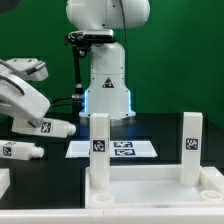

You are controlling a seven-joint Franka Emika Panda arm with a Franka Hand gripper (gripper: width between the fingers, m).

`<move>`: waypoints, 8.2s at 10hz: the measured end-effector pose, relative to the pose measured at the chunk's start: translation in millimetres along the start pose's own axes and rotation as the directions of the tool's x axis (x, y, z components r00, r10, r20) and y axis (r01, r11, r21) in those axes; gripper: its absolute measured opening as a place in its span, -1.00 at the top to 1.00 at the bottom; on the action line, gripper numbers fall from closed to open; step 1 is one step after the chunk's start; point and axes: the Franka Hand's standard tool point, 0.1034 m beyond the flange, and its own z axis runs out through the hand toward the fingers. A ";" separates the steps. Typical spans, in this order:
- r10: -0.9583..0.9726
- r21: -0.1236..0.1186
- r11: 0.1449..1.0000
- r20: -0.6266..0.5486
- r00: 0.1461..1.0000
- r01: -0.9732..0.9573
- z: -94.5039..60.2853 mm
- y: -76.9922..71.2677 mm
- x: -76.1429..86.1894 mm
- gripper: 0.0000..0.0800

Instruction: Assemble desk

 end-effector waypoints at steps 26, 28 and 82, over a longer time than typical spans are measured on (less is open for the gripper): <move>-0.630 -0.446 0.746 -0.712 0.309 0.494 37.9 -261.1 -106.8 0.29; -0.648 -0.463 0.722 -0.714 0.267 0.514 60.1 -277.5 -111.7 0.29; -0.235 -0.120 0.970 -0.673 0.701 0.210 73.0 -297.6 -87.4 0.29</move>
Offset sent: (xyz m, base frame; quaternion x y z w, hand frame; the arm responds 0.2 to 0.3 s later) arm 0.0937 0.0225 0.0661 -0.0266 0.3236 -0.2170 0.9206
